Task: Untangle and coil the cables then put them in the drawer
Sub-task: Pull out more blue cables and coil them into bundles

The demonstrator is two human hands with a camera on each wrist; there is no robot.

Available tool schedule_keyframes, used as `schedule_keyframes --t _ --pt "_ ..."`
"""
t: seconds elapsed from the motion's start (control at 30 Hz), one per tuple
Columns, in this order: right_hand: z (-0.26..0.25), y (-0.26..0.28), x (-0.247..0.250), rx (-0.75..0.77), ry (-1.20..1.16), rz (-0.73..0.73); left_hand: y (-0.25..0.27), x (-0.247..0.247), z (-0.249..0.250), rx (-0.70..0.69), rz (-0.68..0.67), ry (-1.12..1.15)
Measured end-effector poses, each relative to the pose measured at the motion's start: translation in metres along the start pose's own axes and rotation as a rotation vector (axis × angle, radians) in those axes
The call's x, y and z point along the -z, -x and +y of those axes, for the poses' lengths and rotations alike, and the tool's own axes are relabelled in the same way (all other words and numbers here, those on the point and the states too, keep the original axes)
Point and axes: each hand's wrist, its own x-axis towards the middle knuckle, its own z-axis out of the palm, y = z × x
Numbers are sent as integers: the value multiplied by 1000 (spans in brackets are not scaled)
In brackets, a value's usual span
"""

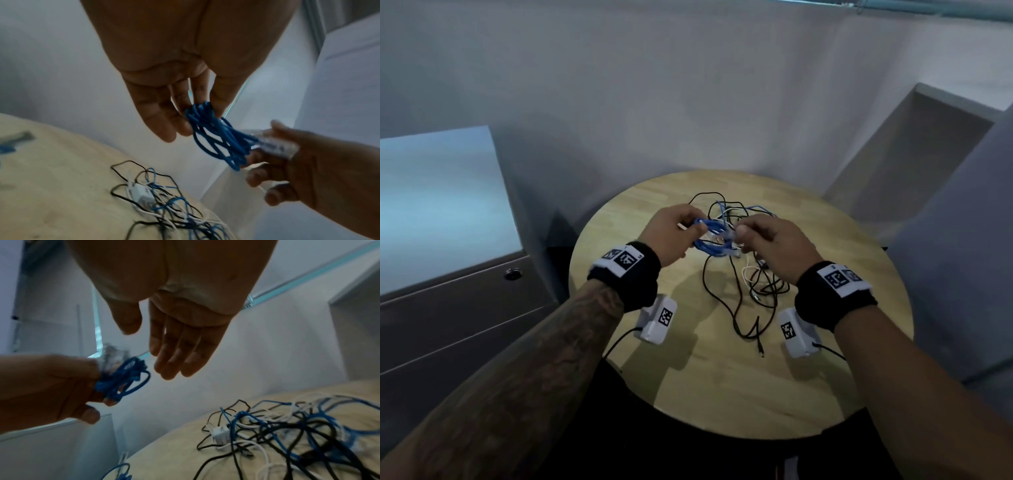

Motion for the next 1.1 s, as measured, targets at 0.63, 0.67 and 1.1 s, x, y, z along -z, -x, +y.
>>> schedule_keyframes --t 0.63,0.67,1.1 --pt "136 -87 -13 -272 469 -115 -135 56 -117 578 -18 -317" --pt "137 -90 -16 -278 462 -110 -136 54 -121 591 -31 -355" --pt "97 -84 23 -152 119 145 -135 39 -94 372 -36 -813"
